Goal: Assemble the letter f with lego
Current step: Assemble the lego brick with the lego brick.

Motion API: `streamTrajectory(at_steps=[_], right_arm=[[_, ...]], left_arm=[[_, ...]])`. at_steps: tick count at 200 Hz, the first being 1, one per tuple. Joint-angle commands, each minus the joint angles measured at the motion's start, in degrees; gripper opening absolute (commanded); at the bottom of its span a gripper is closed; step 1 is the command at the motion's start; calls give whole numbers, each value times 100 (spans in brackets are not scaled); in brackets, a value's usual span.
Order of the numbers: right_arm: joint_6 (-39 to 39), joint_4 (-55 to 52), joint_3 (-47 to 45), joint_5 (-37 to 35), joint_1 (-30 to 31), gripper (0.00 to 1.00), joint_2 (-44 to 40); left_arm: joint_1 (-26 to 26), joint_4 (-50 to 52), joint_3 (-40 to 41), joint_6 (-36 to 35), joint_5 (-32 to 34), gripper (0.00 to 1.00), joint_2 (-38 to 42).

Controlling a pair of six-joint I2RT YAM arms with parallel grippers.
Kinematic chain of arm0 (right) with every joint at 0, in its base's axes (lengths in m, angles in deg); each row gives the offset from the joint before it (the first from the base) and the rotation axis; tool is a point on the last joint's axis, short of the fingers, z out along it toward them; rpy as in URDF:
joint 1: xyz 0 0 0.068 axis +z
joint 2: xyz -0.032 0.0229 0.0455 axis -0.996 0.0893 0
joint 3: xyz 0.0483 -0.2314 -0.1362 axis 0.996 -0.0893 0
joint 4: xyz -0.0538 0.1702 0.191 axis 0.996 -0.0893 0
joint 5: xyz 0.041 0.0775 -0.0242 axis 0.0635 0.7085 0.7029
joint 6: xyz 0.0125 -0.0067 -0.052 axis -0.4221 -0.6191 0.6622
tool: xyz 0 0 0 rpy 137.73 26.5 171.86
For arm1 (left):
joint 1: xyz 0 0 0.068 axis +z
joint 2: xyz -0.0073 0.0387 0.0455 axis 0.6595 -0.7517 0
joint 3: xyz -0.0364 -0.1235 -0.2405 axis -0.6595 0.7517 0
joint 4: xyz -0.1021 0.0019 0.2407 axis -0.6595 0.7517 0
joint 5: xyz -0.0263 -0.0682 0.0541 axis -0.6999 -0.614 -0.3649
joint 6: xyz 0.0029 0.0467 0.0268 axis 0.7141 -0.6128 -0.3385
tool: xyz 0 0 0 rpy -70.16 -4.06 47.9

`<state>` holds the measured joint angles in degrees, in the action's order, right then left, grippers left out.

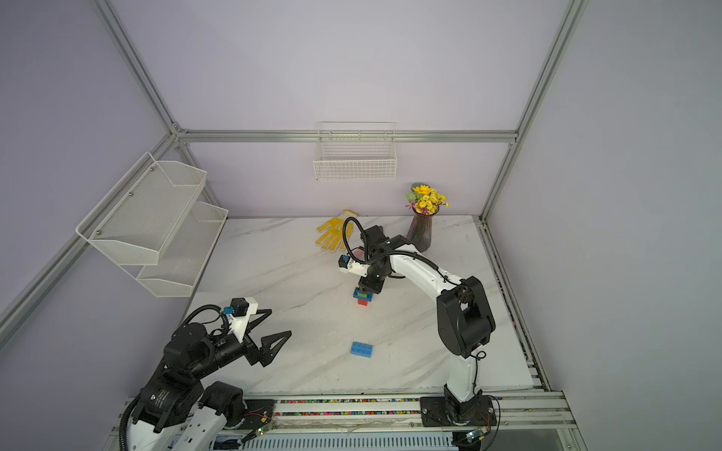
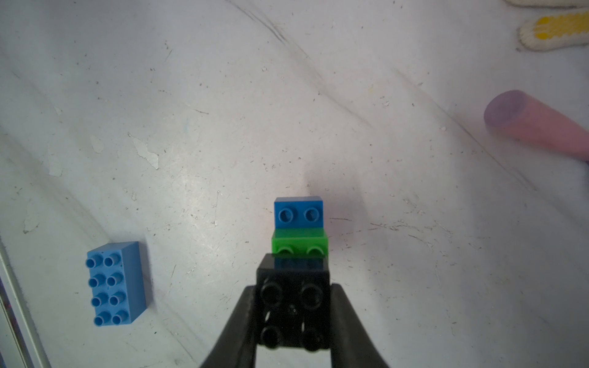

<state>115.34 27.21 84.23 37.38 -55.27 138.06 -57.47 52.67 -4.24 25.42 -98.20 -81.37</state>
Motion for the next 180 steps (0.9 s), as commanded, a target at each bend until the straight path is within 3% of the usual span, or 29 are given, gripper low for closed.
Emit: streamTrajectory(at_steps=[1, 180], right_arm=[[47, 131, -134, 127, -51, 7, -146], [240, 96, -669, -152, -113, 7, -66]], left_arm=[[-31, -99, -20, 38, -1, 100, -47], [-32, -100, -17, 38, 7, 100, -49]])
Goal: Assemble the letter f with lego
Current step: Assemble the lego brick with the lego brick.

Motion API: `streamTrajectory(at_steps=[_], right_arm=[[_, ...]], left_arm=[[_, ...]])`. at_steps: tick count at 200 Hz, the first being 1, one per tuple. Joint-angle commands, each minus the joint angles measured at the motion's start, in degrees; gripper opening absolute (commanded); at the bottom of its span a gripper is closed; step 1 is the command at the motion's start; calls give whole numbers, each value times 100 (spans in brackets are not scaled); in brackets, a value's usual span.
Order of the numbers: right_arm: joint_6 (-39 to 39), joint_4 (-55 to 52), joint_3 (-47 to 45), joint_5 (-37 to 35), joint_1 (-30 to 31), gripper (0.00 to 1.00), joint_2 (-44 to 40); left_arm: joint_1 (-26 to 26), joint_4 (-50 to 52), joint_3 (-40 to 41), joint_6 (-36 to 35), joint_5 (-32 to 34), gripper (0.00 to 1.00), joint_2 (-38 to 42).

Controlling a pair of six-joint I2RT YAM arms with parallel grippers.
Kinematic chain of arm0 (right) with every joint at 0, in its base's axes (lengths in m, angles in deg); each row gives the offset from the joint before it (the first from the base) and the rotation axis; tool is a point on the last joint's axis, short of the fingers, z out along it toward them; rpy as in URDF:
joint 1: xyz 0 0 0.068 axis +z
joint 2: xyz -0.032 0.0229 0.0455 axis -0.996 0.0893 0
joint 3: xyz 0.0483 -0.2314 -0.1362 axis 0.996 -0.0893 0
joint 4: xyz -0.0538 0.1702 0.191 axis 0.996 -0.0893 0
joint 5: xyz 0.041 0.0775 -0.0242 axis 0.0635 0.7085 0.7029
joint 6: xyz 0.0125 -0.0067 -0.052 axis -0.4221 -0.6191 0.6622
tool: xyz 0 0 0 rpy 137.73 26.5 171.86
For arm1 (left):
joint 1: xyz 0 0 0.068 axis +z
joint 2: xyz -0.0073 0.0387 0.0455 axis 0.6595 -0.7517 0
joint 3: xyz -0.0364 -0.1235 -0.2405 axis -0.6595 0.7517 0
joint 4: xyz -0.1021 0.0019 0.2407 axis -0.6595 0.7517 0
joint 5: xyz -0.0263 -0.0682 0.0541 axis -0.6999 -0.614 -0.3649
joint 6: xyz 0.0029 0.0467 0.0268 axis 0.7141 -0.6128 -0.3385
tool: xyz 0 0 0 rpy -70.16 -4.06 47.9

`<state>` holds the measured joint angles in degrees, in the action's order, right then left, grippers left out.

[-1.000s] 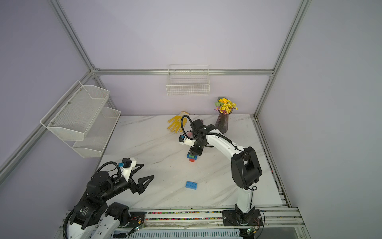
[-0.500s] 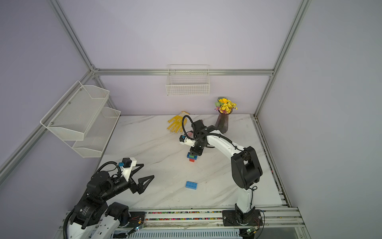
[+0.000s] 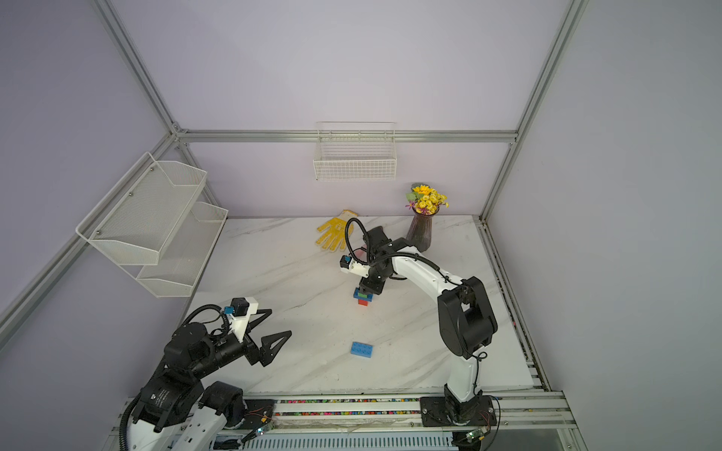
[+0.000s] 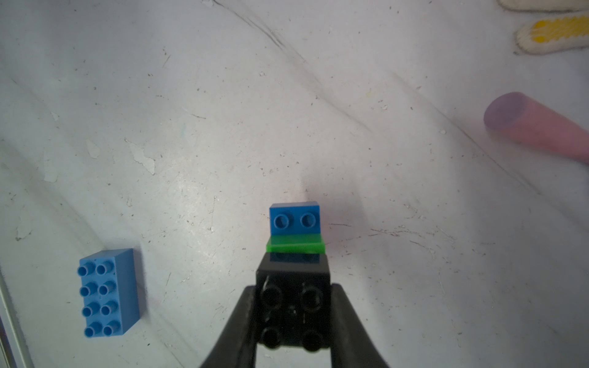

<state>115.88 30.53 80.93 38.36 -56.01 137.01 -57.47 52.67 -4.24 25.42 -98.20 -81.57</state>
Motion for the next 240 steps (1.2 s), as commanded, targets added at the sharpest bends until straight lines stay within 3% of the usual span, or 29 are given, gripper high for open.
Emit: streamTrajectory(at_steps=[1, 51, 124, 240], right_arm=[[187, -236, -341, -252, -39, 7, 39], [428, -445, -340, -387, -37, 5, 190], [542, -1320, 489, -508, -12, 4, 853], [502, -1522, 652, -739, 292, 3, 1212]], left_arm=[[-32, -100, -19, 38, 7, 100, -33], [-32, -99, -12, 38, -7, 100, -32], [-32, -99, -19, 38, 15, 100, -24], [-32, -99, -13, 55, 60, 100, -41]])
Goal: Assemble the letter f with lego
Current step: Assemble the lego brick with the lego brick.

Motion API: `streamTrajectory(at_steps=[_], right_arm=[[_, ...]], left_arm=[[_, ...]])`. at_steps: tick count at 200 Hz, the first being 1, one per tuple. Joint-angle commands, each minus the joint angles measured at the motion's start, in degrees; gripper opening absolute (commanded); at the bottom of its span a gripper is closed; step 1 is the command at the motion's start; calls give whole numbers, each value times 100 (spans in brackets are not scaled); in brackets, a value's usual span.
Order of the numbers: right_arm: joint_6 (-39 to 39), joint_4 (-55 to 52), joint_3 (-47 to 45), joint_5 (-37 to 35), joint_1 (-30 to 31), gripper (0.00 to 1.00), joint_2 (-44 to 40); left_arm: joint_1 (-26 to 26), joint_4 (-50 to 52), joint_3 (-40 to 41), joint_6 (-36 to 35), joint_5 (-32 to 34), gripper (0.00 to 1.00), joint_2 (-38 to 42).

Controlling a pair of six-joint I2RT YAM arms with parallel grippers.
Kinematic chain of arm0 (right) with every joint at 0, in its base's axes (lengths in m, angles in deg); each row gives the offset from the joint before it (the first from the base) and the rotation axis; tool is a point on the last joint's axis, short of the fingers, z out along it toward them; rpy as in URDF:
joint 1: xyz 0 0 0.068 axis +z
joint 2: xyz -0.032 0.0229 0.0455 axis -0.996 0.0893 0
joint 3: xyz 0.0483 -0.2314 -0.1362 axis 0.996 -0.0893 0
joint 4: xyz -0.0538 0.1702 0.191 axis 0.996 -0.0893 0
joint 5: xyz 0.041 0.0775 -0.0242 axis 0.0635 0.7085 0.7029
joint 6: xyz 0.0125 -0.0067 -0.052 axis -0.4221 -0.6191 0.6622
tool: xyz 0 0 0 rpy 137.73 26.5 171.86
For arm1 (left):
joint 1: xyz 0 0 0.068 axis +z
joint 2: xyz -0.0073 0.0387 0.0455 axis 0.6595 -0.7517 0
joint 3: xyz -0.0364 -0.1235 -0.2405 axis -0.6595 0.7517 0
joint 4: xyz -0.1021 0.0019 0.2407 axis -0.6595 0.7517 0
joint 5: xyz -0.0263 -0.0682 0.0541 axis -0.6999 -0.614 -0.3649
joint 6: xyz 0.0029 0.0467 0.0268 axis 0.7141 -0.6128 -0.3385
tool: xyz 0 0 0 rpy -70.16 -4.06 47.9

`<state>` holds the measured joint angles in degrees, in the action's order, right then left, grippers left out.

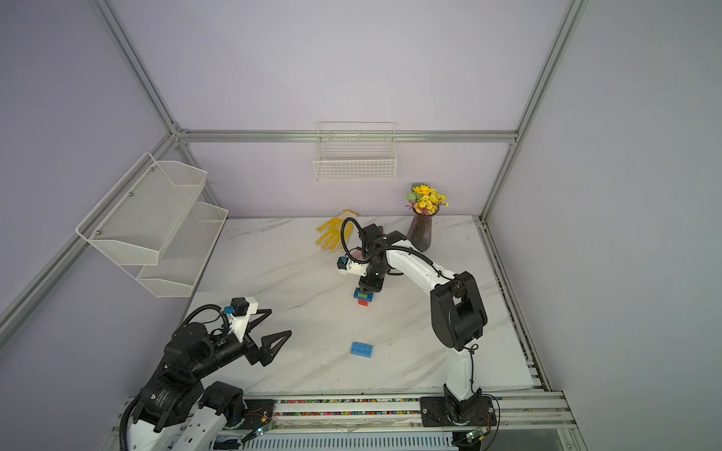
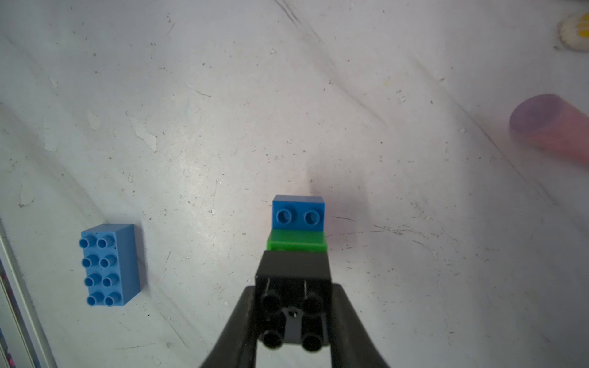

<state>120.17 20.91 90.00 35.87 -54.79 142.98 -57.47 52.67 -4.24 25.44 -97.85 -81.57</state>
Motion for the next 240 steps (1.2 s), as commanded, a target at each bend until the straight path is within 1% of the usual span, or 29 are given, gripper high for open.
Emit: streamTrajectory(at_steps=[1, 81, 136, 159, 192, 240], right_arm=[[75, -559, -256, -493, 172, 3, 618], [-50, -621, -339, -576, 246, 2, 652], [-82, -594, -314, -621, 243, 5, 519], [-84, -559, -309, -528, 187, 8, 344], [21, -279, -551, -295, 87, 8, 73], [32, -44, -785, -191, 70, 8, 154]], left_arm=[[-32, -99, -17, 53, 25, 100, -43], [-32, -99, -12, 53, 25, 100, -45], [-33, -99, -14, 66, 21, 100, -71], [-32, -99, -15, 69, 8, 100, -86], [-32, -99, -15, 61, -1, 100, -82], [-32, -99, -19, 53, 8, 100, -28]])
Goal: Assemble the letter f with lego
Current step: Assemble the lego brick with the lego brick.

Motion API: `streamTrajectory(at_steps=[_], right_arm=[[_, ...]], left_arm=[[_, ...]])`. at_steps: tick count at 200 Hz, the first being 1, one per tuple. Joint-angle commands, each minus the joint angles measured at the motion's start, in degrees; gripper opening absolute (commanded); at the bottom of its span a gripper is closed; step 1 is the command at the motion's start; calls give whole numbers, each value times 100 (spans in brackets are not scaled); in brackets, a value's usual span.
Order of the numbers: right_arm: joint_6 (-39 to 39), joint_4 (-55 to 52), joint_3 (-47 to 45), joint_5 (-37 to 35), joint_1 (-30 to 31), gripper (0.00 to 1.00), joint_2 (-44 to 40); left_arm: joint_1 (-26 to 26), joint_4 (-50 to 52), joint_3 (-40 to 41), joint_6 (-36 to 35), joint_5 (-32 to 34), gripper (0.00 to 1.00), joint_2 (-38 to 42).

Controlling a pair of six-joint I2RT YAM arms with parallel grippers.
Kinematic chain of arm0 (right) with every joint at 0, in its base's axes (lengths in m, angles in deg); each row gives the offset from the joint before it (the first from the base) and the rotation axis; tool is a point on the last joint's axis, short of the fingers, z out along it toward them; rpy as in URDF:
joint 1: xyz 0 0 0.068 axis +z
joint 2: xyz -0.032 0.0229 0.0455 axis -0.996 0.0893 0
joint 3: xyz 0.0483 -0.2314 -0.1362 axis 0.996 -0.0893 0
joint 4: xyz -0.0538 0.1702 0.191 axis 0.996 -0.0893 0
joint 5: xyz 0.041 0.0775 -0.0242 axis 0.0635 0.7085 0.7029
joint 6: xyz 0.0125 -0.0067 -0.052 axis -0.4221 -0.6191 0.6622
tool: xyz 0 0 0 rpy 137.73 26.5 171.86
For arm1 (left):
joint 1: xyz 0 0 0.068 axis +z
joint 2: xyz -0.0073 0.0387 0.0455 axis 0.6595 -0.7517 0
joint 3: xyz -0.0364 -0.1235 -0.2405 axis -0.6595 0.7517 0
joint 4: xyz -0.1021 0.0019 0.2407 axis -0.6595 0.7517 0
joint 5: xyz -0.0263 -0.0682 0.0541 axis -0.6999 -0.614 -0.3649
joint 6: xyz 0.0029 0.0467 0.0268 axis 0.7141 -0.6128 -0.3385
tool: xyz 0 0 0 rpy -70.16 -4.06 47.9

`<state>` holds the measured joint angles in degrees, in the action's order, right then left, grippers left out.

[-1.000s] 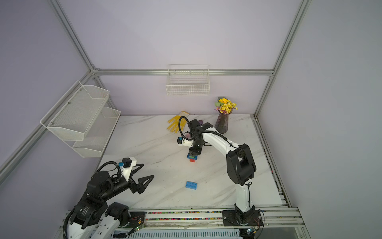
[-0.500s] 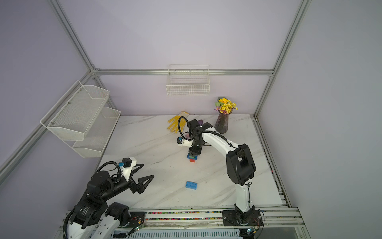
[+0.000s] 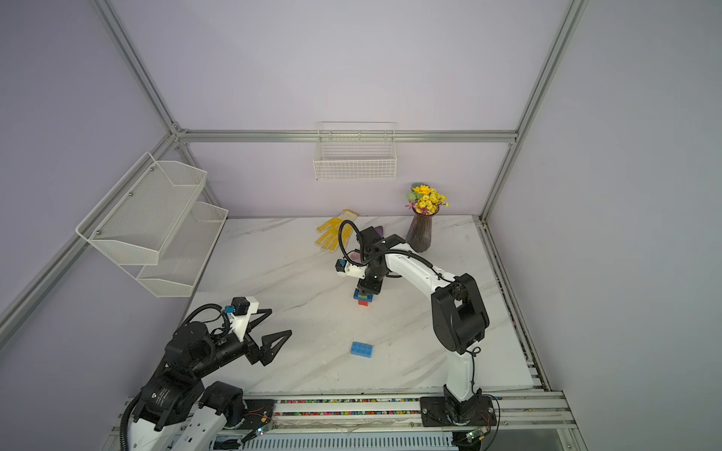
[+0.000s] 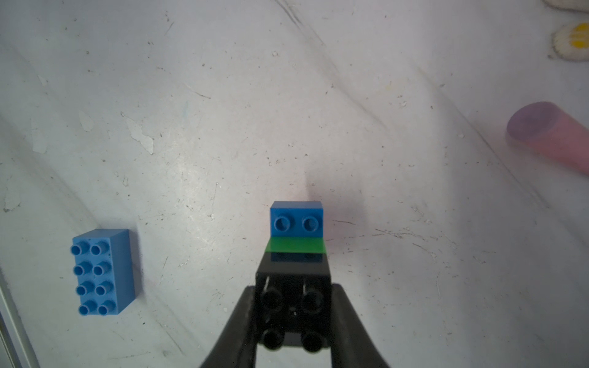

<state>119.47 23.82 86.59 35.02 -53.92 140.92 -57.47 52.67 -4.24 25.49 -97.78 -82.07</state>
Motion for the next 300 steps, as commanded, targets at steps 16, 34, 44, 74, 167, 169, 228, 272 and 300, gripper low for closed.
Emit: streamTrajectory(at_steps=[16, 34, 44, 74, 167, 169, 228, 272, 300], right_arm=[[100, -313, -495, -134, -28, 8, 399], [78, -321, -469, -147, -29, 8, 439], [57, -330, -427, -155, -28, 8, 437], [-46, -387, -273, -219, -37, 16, 357], [-40, -330, 127, -12, -55, 45, -118], [-39, -330, 132, -8, -51, 45, -124], [-153, -330, 144, 20, -63, 53, -157], [-255, -330, 126, -116, -63, 56, -653], [-392, -347, -15, -62, -53, 58, -1118]], left_arm=[[-32, -99, -12, 49, 18, 100, 53], [-31, -99, -15, 51, 19, 100, 67], [-32, -99, -14, 49, 12, 100, 58], [-32, -99, -14, 49, 1, 100, 57], [-32, -99, -15, 49, 18, 100, 58], [-32, -99, -19, 49, 19, 100, 54], [-32, -99, -13, 49, 10, 100, 57], [-32, -99, -19, 41, -16, 100, 30], [-32, -103, -12, 41, -38, 100, 19]])
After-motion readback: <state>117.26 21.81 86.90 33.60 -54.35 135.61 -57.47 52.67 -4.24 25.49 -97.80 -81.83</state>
